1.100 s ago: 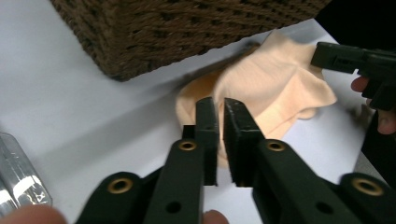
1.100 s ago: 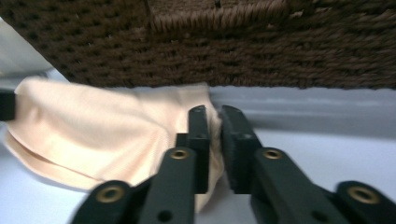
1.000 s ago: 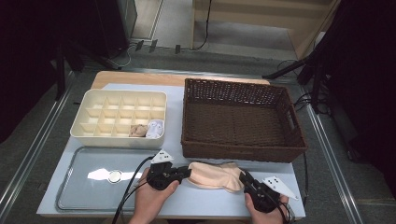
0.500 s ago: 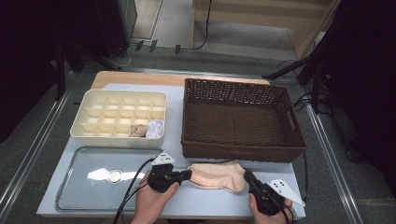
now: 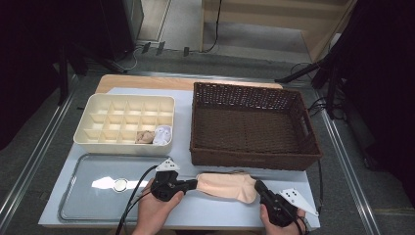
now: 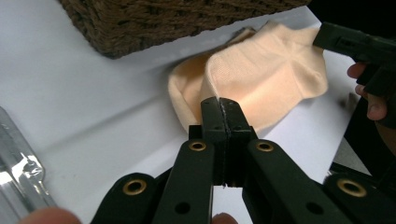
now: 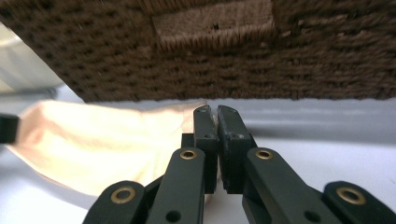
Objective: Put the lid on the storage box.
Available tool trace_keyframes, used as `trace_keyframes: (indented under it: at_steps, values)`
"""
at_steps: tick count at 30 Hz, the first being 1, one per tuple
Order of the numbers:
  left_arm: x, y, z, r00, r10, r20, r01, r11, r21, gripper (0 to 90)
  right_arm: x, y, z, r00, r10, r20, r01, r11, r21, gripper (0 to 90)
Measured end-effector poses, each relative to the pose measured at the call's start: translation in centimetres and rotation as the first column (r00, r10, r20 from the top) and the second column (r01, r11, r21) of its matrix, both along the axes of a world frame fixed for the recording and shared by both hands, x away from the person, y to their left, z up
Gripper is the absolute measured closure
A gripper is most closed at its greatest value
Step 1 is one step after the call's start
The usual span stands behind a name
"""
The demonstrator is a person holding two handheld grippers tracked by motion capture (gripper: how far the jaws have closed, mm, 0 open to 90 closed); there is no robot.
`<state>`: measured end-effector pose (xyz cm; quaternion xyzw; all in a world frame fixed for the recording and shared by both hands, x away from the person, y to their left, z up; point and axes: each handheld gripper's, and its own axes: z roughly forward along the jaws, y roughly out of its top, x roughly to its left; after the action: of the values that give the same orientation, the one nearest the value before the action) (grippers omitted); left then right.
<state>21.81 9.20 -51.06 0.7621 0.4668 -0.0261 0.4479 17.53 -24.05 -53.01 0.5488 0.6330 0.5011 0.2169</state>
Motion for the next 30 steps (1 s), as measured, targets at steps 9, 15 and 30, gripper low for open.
trace_keyframes:
  at_steps: [9, 15, 30]
  values:
    - [-0.1, 0.0, -0.9, 0.9929, 0.097, 0.069, -0.099, 0.9948, 0.026, 70.1, 0.4, 0.1, -0.9, 0.9993, -0.034, -0.012, 0.034, 0.9981, -0.051, 63.2]
    - [-0.2, -0.4, -1.4, 0.9954, 0.087, 0.041, -0.087, 0.9962, -0.004, 59.9, 0.6, 0.5, -1.5, 0.9959, -0.043, -0.08, 0.038, 0.9976, -0.058, 58.7]
    - [-1.6, -0.9, -0.9, 0.9993, 0.013, 0.036, -0.013, 0.9999, -0.007, 88.0, -0.3, 0.9, -0.1, 0.997, 0.017, -0.075, -0.02, 0.9992, -0.034, 82.1]
